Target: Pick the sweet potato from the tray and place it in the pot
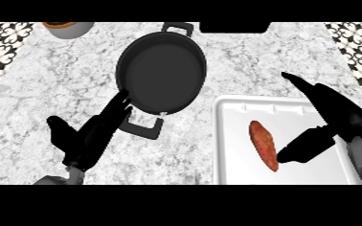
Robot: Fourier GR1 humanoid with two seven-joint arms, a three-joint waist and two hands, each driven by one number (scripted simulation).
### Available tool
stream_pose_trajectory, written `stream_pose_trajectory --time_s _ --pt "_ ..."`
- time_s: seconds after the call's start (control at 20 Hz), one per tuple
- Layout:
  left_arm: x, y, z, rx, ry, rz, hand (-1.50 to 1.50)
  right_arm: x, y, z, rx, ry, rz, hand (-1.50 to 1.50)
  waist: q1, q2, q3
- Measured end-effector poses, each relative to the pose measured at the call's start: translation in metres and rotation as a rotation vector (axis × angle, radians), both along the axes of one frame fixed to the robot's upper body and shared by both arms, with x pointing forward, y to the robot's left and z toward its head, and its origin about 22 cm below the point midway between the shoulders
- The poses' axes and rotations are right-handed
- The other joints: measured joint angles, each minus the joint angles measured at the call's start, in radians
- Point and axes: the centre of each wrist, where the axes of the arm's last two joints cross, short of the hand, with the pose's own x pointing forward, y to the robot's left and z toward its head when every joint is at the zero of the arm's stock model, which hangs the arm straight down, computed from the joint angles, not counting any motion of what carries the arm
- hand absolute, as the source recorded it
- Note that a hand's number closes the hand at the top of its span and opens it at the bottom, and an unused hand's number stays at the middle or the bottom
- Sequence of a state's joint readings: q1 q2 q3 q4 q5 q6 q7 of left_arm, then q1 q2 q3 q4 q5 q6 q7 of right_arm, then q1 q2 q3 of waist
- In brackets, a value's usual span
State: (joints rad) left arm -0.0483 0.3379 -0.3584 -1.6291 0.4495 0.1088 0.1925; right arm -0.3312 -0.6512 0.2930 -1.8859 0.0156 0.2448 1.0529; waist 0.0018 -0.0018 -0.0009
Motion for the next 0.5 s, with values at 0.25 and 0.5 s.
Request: stream_pose_trajectory --time_s 0.25,0.5 --pt "0.001 -0.004 0.002 0.007 -0.006 0.002 0.00 0.002 0.016 -0.018 0.022 0.024 0.002 -1.50 0.002 0.001 0.000" --pt "0.005 0.002 -0.006 0.012 -0.007 0.005 0.00 -0.007 0.023 -0.037 -0.019 0.043 0.004 -1.50 -0.001 0.001 0.000"
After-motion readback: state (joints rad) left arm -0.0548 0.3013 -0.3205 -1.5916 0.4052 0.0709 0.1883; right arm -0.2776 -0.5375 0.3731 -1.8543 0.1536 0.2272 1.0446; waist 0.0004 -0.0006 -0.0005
